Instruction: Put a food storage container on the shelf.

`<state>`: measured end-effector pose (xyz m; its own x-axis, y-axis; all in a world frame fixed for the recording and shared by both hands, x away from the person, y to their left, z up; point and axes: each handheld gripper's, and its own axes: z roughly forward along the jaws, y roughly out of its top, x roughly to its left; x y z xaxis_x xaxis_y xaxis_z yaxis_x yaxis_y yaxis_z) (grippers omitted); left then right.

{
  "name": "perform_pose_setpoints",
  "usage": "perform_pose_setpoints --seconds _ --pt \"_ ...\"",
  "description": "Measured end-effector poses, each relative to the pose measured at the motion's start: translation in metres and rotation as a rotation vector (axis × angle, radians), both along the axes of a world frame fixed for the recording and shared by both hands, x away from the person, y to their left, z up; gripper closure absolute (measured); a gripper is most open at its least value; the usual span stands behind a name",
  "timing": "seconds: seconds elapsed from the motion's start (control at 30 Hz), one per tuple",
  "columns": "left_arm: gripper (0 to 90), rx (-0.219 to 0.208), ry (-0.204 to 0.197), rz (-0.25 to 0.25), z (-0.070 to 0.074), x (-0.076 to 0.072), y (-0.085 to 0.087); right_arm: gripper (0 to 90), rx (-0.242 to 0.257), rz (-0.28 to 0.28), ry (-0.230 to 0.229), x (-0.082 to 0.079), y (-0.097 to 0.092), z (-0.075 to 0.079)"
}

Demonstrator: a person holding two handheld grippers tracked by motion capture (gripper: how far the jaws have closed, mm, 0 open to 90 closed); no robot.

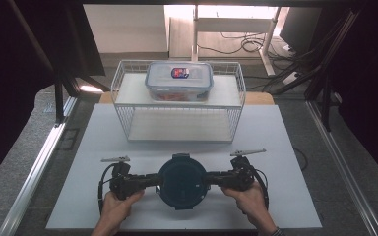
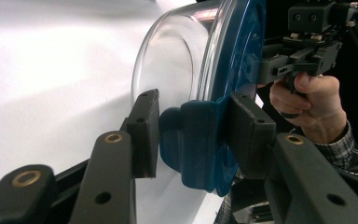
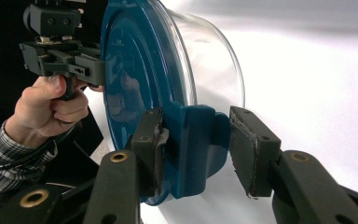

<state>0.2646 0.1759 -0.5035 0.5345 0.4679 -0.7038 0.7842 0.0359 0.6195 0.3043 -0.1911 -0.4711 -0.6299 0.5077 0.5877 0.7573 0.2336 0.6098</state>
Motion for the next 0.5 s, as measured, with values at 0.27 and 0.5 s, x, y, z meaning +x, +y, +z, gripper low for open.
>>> perform_pose_setpoints --seconds 0.27,0.5 --pt "56.9 -0.001 -0.045 -0.002 0.022 0.009 0.001 56.7 0.008 -0.010 -0.047 0.005 0.001 0.021" --pt "56.9 -0.002 -0.102 -0.002 0.056 0.023 0.001 56.6 0.018 -0.020 -0.117 0.015 0.001 0.055"
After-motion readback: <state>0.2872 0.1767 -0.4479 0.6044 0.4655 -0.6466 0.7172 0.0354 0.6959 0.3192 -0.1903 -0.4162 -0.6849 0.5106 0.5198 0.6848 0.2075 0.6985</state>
